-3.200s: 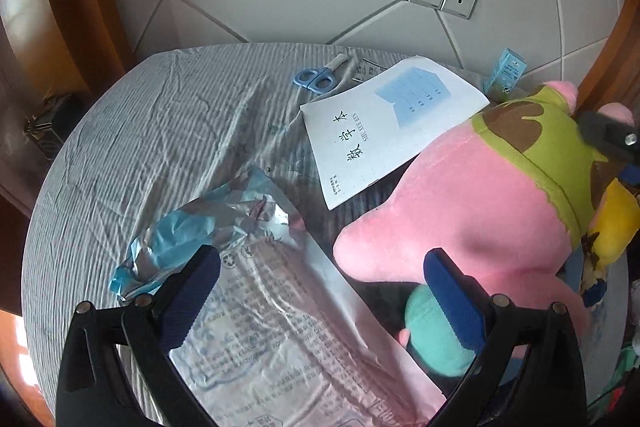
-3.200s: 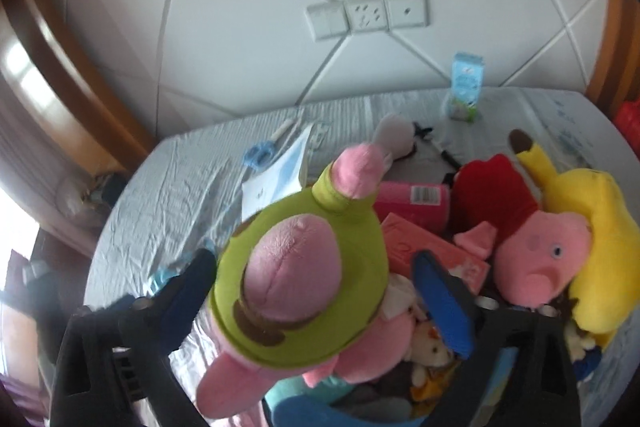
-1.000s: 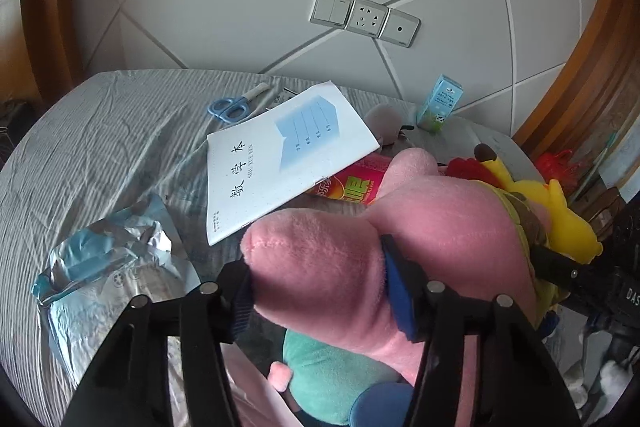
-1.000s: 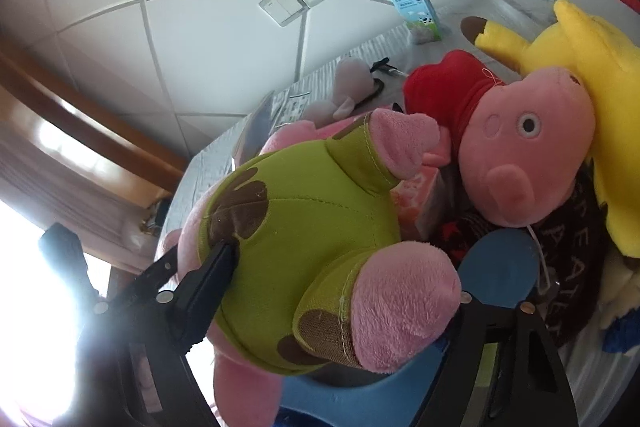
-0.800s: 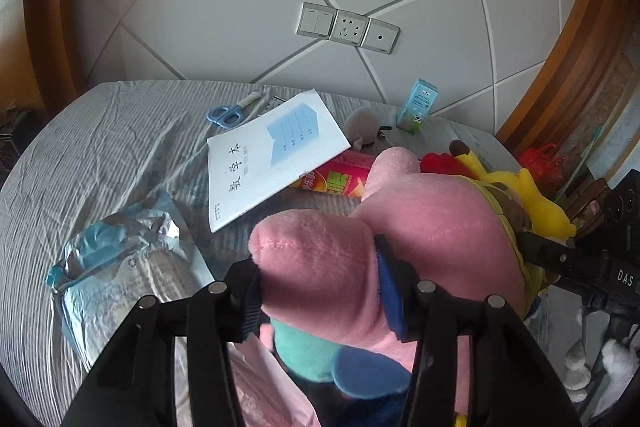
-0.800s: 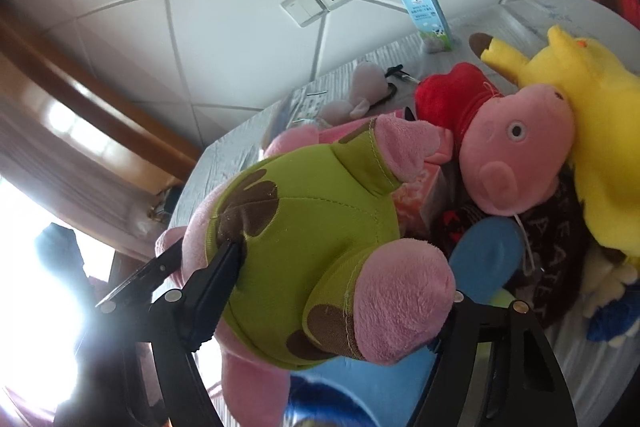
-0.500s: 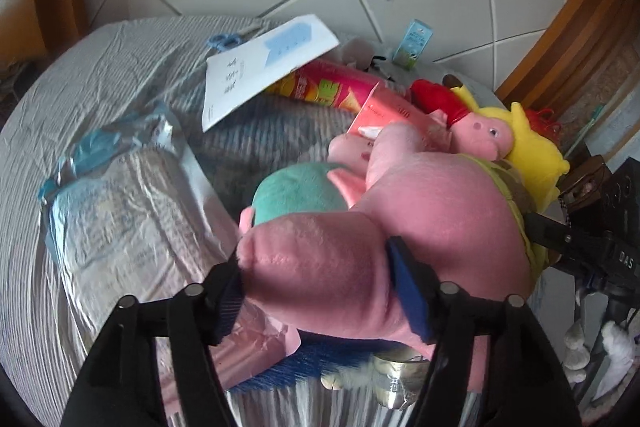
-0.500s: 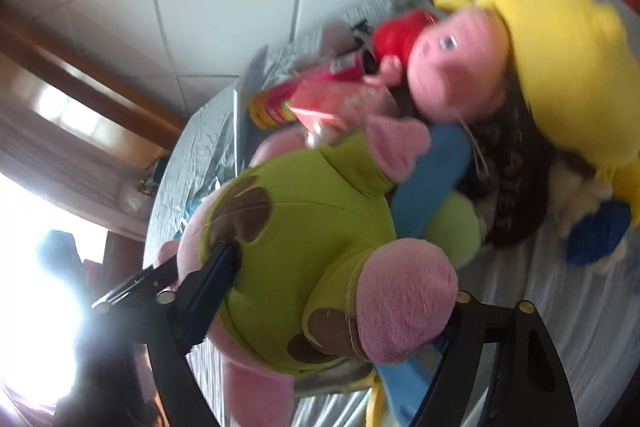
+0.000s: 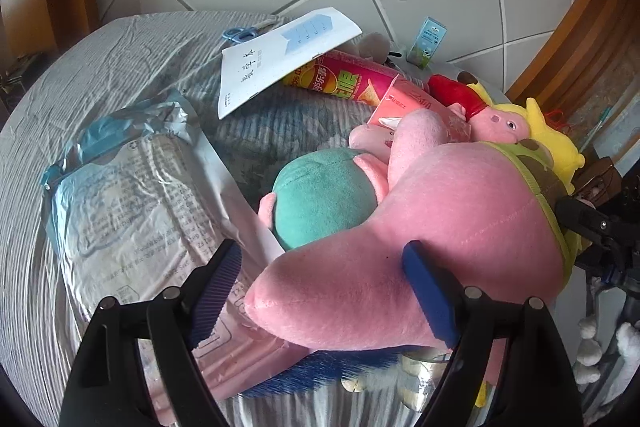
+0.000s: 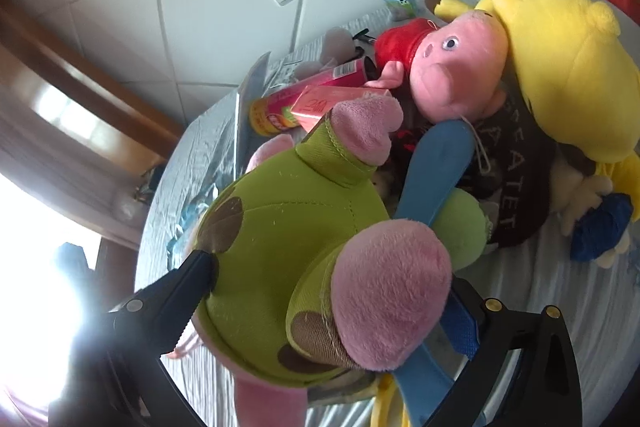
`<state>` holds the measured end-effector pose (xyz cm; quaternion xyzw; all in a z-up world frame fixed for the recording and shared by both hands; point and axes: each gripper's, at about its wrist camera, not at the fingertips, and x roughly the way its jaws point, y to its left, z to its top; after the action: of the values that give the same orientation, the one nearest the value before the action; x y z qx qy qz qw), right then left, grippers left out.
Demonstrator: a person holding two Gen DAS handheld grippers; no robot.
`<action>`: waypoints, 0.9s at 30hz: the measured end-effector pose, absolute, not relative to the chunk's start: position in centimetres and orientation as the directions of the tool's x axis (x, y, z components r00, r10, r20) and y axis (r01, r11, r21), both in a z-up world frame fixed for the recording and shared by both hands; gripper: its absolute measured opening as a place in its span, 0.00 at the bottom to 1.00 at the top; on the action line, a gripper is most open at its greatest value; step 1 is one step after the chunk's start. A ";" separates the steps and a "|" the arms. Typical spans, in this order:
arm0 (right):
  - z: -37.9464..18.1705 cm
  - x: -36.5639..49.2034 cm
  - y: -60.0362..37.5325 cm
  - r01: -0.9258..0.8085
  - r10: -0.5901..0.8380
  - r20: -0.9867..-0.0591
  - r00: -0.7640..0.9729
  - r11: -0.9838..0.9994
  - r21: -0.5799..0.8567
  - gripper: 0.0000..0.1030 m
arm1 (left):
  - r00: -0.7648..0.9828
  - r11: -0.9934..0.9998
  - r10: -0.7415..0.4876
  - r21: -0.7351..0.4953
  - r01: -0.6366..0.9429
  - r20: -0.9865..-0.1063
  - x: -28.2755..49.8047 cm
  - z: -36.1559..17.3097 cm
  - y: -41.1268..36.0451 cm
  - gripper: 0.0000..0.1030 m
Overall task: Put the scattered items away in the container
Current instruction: 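Grip the pink-green plush with both tools and lift it off the pile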
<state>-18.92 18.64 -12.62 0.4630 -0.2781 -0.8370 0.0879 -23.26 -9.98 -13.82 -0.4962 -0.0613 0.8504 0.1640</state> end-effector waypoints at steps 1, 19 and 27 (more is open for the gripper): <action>-12.9 -19.1 18.7 -0.113 -0.391 -0.733 -0.557 -0.838 0.534 1.00 | -0.455 -0.936 0.347 -0.270 -0.227 -0.820 -23.3 -13.6 -10.2 0.81; -14.4 -19.1 20.7 -0.142 -0.432 -0.731 -0.529 -0.804 0.578 1.00 | -0.378 -0.867 0.497 -0.458 -0.194 -0.781 -22.9 -15.5 -9.7 0.69; -10.0 -17.5 18.3 -0.064 -0.370 -0.747 -0.553 -0.874 0.481 0.80 | -0.511 -0.919 0.377 -0.246 -0.307 -0.773 -19.4 -9.8 -8.3 0.47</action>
<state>-17.49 18.29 -10.01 0.4643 -0.2338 -0.8495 0.0900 -19.41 -8.31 -9.84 -0.4536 -0.0387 0.8683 0.1969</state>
